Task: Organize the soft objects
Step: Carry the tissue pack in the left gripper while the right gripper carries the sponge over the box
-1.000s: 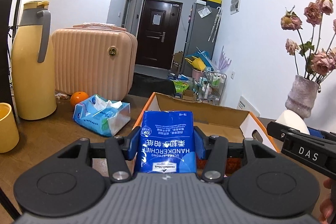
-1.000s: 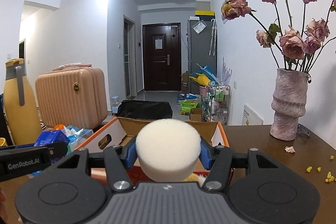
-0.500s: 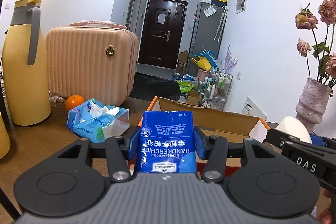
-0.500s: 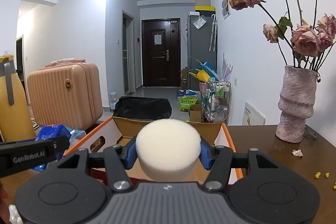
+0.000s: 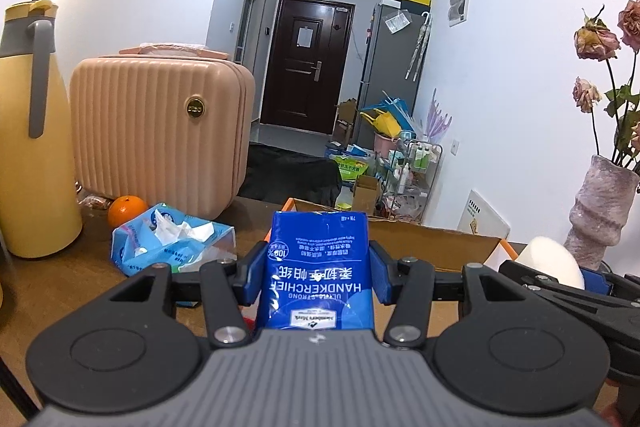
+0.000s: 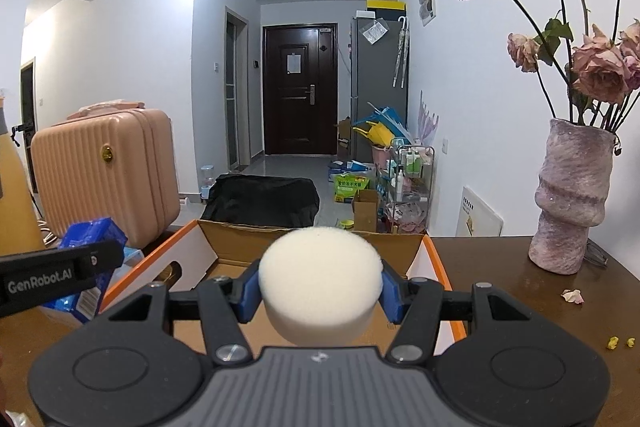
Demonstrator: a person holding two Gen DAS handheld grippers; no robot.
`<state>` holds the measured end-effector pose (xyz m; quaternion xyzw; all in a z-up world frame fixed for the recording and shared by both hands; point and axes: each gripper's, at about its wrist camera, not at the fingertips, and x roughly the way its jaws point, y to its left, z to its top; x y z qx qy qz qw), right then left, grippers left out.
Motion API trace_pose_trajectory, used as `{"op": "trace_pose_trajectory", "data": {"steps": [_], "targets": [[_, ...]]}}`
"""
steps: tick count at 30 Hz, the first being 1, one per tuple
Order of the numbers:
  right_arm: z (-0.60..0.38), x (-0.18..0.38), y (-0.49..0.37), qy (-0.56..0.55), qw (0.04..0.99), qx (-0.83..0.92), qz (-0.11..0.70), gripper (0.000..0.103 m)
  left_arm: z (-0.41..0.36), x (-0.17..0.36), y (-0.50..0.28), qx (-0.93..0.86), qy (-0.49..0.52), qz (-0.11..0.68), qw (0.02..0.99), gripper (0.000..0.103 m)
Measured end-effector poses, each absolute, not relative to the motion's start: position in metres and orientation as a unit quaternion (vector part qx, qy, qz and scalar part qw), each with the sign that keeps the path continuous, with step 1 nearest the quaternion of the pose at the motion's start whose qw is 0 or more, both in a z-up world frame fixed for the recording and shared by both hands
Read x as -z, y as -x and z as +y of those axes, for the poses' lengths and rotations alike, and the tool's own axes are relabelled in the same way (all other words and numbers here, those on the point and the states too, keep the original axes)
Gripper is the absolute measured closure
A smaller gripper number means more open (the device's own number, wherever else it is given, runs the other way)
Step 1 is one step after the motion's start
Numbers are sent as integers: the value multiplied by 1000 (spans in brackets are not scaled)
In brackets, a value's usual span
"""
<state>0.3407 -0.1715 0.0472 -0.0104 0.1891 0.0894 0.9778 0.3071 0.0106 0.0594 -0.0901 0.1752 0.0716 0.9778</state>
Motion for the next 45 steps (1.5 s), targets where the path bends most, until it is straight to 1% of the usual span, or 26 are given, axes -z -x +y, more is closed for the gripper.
{"op": "trace_pose_trajectory", "data": {"steps": [31,45], "targets": [[-159,-19,-424,35,958,-70,274,46,10,-47,-387,-74,69,204,974,50],[-153,-2,-430,44,957,-63,281,46,7,-27,-404,-70,52,228,970,50]]}}
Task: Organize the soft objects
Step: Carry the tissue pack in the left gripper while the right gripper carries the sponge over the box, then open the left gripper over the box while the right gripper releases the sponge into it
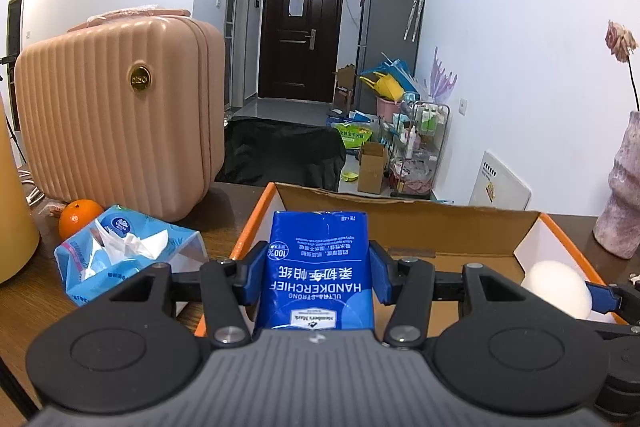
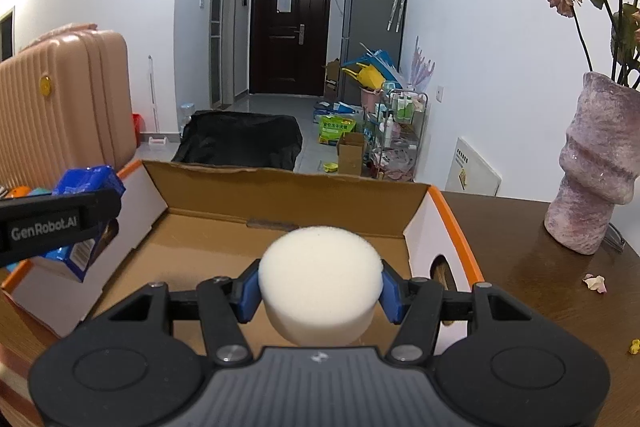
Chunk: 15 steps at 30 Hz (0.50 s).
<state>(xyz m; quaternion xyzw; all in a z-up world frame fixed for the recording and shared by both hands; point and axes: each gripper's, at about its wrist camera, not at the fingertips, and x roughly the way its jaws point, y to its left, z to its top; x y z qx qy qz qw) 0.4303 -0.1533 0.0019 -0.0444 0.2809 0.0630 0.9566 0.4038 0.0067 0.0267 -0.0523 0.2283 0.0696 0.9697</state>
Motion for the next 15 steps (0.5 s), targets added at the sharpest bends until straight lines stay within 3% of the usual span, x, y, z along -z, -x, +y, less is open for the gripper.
{"op": "trace_pose_trajectory", "data": {"steps": [11,15], "targets": [[-154,1,-432,47,957,-62,280,46,6,-24,-404,-74,48,226,970,48],[-156,0,-431,46,958,-58,279,27,6,-26,-402,-78,50,218,972,35]]}}
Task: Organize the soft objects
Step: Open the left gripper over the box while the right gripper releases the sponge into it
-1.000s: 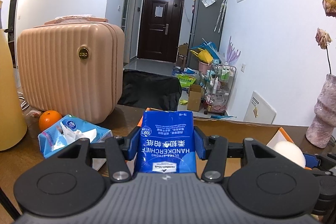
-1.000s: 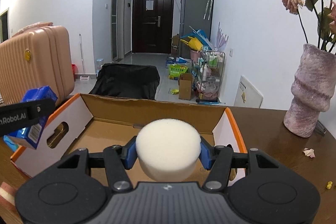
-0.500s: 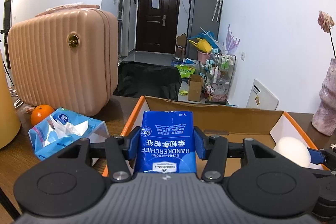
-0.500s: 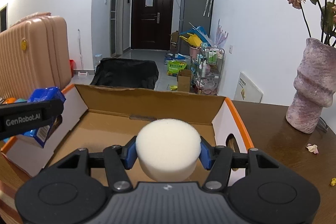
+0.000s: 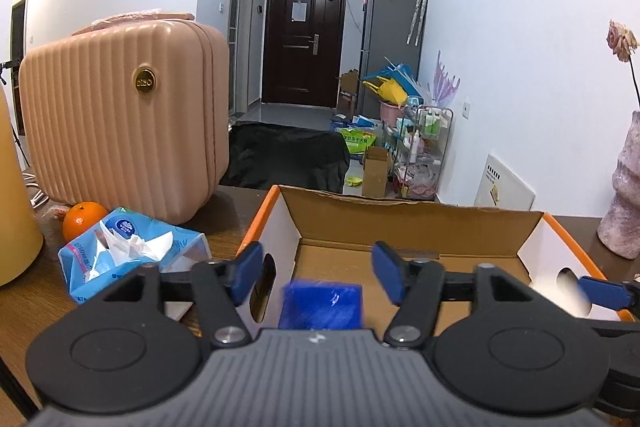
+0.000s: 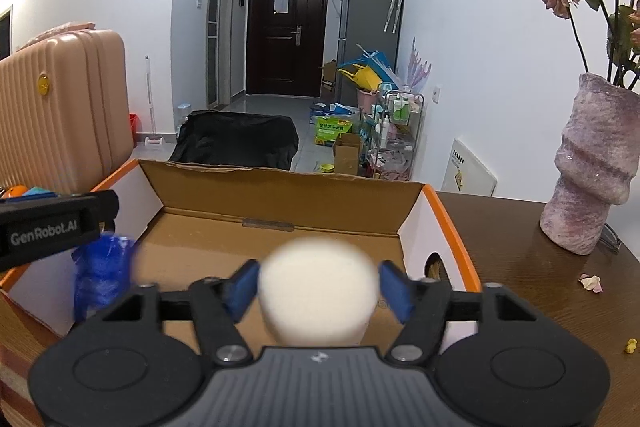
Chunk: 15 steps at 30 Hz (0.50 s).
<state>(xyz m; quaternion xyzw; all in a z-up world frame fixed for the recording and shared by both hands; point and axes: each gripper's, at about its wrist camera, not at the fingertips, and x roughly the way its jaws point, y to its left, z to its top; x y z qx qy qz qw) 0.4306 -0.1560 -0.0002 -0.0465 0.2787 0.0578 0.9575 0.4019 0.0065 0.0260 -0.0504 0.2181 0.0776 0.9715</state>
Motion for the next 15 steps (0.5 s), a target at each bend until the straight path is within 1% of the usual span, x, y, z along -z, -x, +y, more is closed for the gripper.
{"op": "trace_pose_trajectory", "data": {"steps": [1,2,3,4,5,6,10,15], "targets": [[-156,0,-430,47,958,-56,277,22,7,-26,-401,-80,50,216,972,31],[-157,-1,-430,46,959,-54,275,19,7,-27,-401,-83,50,214,972,27],[-157,-2,-429,46,959,-52,273,15,8,-27,-400,-85,51,214,972,24],[-158,-2,-429,44,960,-50,271,10,9,-27,-400,-86,53,213,972,17],[-159,-3,-429,42,961,-47,270,7,10,-28,-400,-88,56,211,972,7],[-160,-4,-429,40,961,-45,270,4,11,-28,-399,-92,59,208,972,1],[-162,-6,-425,35,961,-42,271,0,15,-30,-396,-105,73,200,971,0],[-161,-9,-421,34,962,-42,268,0,18,-31,-396,-108,78,203,970,0]]}}
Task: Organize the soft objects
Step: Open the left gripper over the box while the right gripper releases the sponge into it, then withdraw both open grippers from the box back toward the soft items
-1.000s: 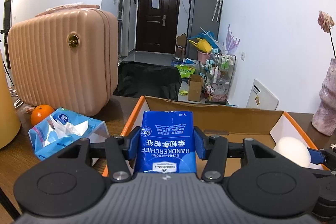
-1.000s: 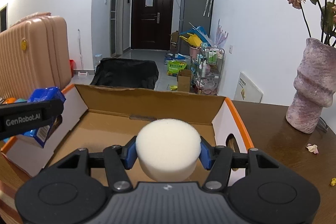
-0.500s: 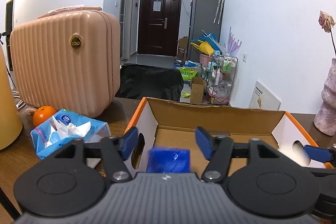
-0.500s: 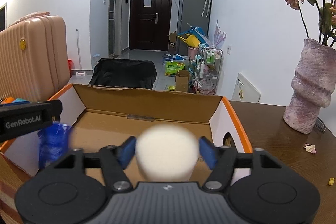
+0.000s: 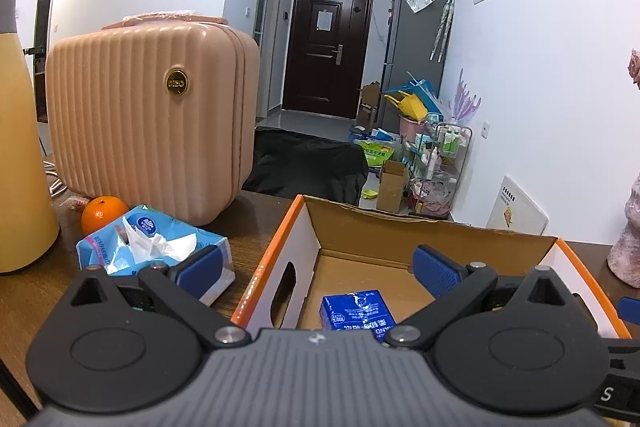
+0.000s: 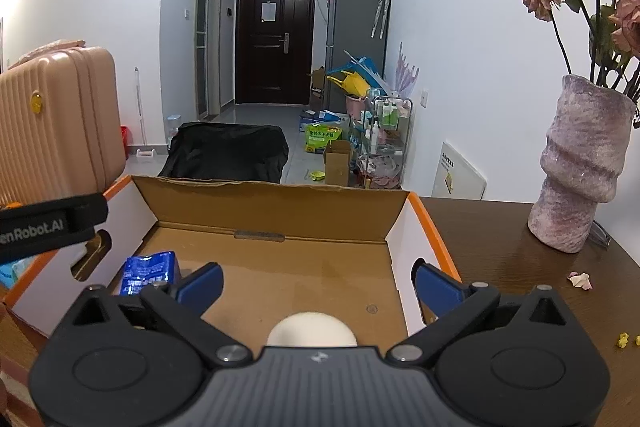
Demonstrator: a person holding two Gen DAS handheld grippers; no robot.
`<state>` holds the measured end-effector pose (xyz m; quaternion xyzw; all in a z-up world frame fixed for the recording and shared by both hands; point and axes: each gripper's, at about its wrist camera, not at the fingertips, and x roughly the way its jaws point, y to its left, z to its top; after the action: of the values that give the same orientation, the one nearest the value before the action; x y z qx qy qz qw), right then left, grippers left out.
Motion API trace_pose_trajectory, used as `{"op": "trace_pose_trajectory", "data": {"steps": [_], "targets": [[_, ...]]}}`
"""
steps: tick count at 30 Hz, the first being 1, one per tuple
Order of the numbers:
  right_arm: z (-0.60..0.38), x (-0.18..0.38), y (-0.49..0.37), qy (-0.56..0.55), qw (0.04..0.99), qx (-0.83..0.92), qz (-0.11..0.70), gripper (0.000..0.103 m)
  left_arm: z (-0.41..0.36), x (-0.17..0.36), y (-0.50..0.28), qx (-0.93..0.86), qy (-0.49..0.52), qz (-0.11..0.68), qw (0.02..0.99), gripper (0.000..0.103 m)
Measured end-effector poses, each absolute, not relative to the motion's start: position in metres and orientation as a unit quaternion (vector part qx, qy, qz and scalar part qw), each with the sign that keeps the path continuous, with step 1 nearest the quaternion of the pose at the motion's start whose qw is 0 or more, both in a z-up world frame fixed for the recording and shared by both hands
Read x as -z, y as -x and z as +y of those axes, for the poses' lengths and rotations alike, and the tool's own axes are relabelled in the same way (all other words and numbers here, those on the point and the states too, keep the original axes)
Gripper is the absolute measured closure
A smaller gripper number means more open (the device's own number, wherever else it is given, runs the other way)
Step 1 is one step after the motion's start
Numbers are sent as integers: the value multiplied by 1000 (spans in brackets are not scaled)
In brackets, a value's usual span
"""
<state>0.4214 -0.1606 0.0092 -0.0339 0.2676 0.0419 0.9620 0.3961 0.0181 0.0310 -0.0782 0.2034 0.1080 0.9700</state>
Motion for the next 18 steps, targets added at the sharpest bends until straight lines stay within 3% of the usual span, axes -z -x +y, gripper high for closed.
{"op": "trace_pose_trajectory", "data": {"steps": [18], "targets": [[-167,-27,-392,36,969,-43,239,0,14,-44,-362,-101,64,172,978,0]]}}
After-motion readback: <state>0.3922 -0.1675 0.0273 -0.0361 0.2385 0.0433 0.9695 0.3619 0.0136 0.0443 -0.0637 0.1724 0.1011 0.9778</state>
